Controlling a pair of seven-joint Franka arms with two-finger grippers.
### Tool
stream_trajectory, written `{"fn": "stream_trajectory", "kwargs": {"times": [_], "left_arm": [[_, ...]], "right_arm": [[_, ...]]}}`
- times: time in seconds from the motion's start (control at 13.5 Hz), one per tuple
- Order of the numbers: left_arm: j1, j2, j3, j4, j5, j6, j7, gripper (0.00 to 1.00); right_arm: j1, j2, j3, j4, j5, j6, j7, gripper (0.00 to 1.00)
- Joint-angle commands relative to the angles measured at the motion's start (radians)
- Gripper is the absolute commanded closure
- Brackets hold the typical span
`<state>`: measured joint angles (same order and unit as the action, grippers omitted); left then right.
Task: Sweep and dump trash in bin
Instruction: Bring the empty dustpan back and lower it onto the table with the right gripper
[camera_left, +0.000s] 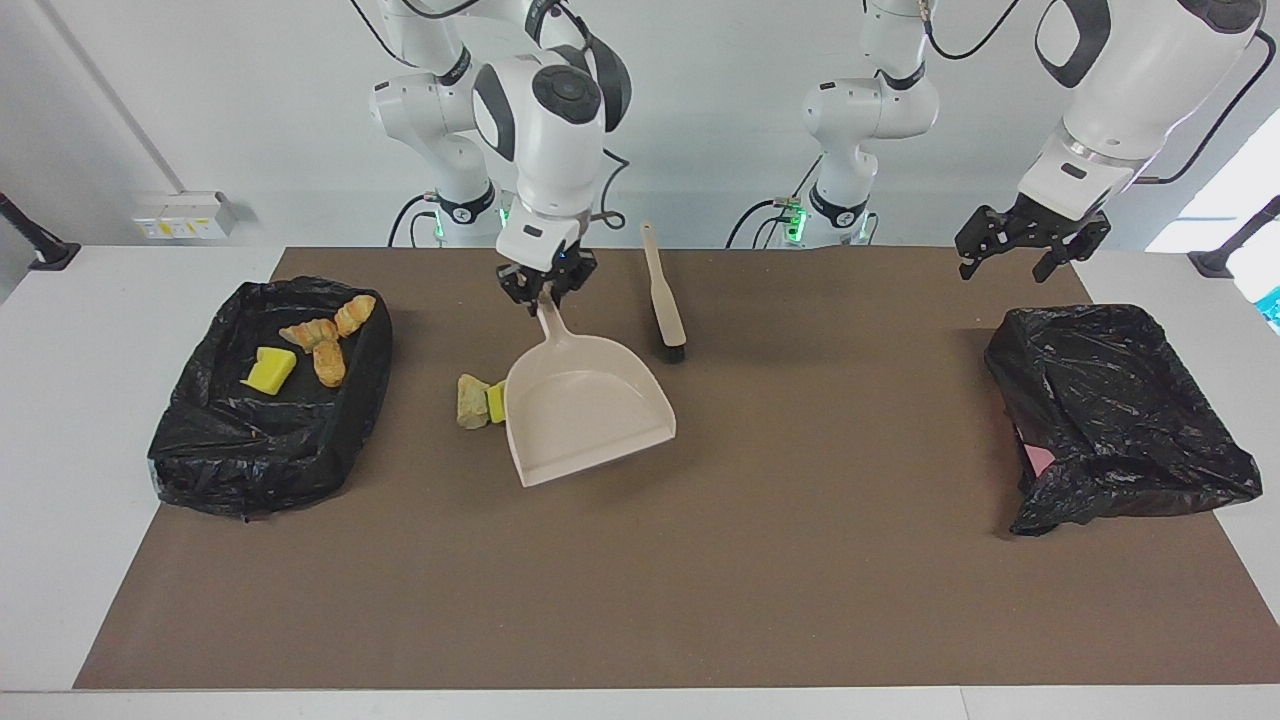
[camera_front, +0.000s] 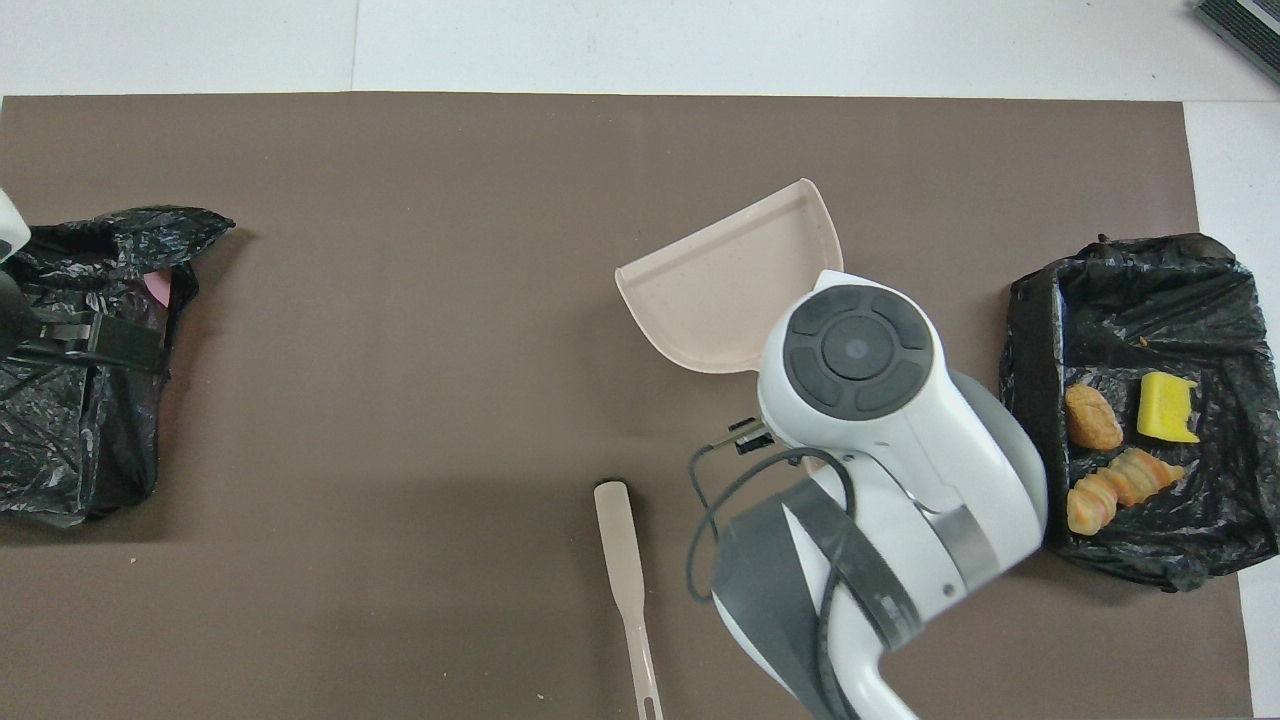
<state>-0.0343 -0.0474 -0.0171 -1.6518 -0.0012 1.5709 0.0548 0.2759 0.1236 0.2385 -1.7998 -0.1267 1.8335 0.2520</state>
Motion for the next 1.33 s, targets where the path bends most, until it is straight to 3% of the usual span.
{"fn": "stream_trajectory", "kwargs": {"times": [0.0,0.15,0.3,0.59,0.74,0.81,0.89,0.96,1.26], "left_arm": [[0.005,0.003,0.011,0.02,0.017,-0.017,-0.001,0.0],[0.004,0.004,0.011,0.02,0.017,-0.017,-0.001,0.0],[0.004,0.004,0.011,0.02,0.017,-0.018,-0.001,0.0],[0.004,0.004,0.011,0.02,0.017,-0.017,-0.001,0.0],[0.005,0.004,0.011,0.02,0.017,-0.017,-0.001,0.0],[0.005,0.004,0.011,0.02,0.017,-0.017,-0.001,0.0],[0.005,0.004,0.011,0.02,0.017,-0.017,-0.001,0.0],[0.005,0.004,0.011,0.02,0.017,-0.017,-0.001,0.0],[0.005,0.004,0.011,0.02,0.017,-0.017,-0.001,0.0]], "right_arm": [[0.003,0.179,-0.005,0.199,0.099,0.047,0.174,1.0],[0.084,0.334,-0.007,0.375,0.09,0.047,0.306,1.0],[0.149,0.45,-0.016,0.453,0.055,0.079,0.354,1.0],[0.154,0.525,-0.01,0.447,0.042,0.167,0.354,1.0],[0.154,0.525,-0.008,0.441,0.03,0.165,0.352,1.0],[0.154,0.522,-0.008,0.441,0.027,0.162,0.351,0.6],[0.155,0.515,-0.008,0.439,0.021,0.161,0.346,0.01],[0.154,0.496,-0.008,0.424,0.022,0.152,0.346,0.0],[0.14,0.239,-0.005,0.207,0.115,0.072,0.354,0.0]]}}
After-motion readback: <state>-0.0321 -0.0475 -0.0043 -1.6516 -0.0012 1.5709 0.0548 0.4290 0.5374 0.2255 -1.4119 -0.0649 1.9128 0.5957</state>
